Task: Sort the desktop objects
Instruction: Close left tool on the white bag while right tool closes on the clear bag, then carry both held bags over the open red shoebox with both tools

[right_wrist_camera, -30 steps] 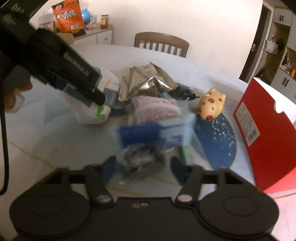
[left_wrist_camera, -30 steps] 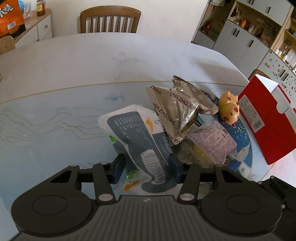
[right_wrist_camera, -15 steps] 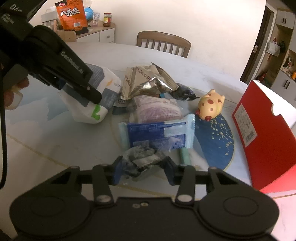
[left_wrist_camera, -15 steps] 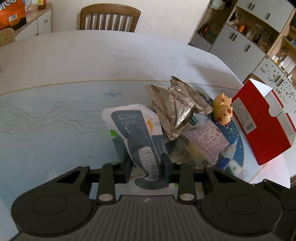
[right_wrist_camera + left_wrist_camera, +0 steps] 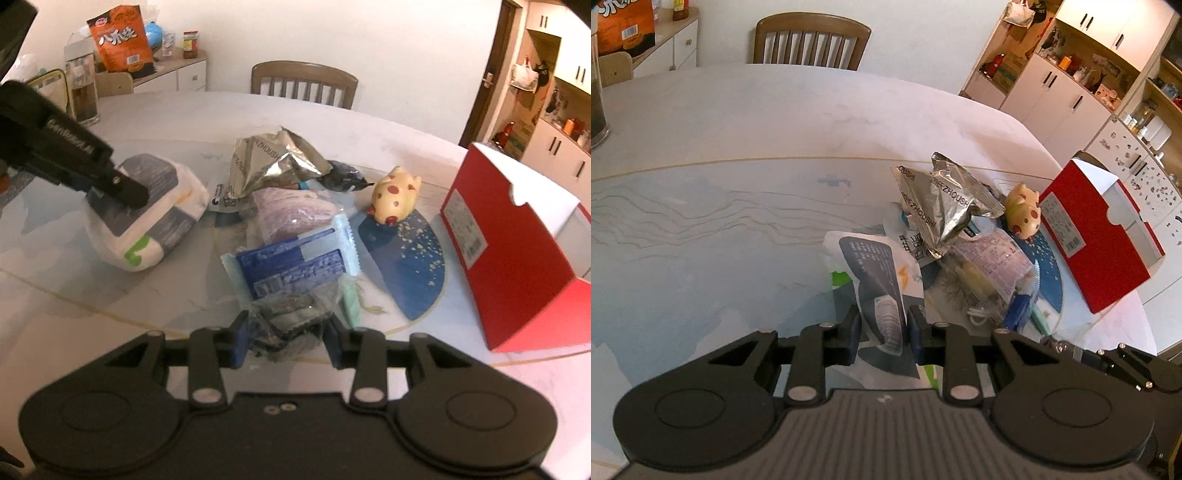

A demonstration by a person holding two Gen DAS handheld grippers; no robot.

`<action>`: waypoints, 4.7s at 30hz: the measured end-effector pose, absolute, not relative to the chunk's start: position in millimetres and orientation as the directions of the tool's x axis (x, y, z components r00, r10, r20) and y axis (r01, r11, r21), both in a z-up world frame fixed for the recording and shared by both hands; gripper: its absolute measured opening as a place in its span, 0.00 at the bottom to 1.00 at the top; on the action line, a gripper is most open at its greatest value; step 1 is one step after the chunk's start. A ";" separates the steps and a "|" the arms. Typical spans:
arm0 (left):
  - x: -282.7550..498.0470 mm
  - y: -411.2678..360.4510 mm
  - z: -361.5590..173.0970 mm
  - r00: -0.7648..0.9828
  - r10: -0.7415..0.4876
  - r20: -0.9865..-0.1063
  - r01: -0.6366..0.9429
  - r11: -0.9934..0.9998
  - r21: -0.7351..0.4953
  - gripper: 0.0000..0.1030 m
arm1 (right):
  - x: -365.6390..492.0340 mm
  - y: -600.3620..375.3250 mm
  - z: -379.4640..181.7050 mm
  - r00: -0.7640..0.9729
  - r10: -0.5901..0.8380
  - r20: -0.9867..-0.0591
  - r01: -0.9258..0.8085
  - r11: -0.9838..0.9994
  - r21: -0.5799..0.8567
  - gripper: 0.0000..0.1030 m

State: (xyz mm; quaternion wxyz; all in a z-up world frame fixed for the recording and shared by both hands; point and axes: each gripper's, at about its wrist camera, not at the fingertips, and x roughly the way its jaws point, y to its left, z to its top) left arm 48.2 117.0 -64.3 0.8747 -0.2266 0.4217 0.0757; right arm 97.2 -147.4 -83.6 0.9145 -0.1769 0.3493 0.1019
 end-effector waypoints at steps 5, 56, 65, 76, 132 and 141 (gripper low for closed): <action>34.7 114.4 -56.3 0.648 -0.079 -0.758 -0.291 0.894 -0.342 0.25 | 84.2 -147.2 -73.3 0.759 0.037 -0.650 -0.259 0.933 -0.249 0.38; 63.7 99.6 -81.7 0.561 0.003 -0.828 -0.509 0.790 -0.342 0.19 | 68.7 -227.6 -11.9 0.797 0.050 -0.602 -0.233 0.945 -0.231 0.38; 52.1 83.9 -53.1 0.603 -0.038 -0.797 -0.501 0.760 -0.415 0.17 | 78.2 -259.7 12.9 0.811 0.057 -0.583 -0.225 0.949 -0.220 0.38; 82.8 35.1 -10.4 0.666 -0.087 -0.741 -0.406 0.791 -0.458 0.17 | 86.0 -303.5 39.9 0.824 0.044 -0.565 -0.196 0.958 -0.212 0.38; 393.3 -160.2 -28.5 0.416 -0.336 -0.845 0.052 0.937 -0.346 0.17 | 215.2 -495.1 28.7 0.545 -0.134 -0.827 -0.112 0.967 -0.231 0.38; 403.4 -173.0 -44.0 0.352 -0.331 -0.875 0.084 0.943 -0.323 0.17 | 231.5 -497.0 20.3 0.495 -0.150 -0.856 -0.173 0.948 -0.267 0.38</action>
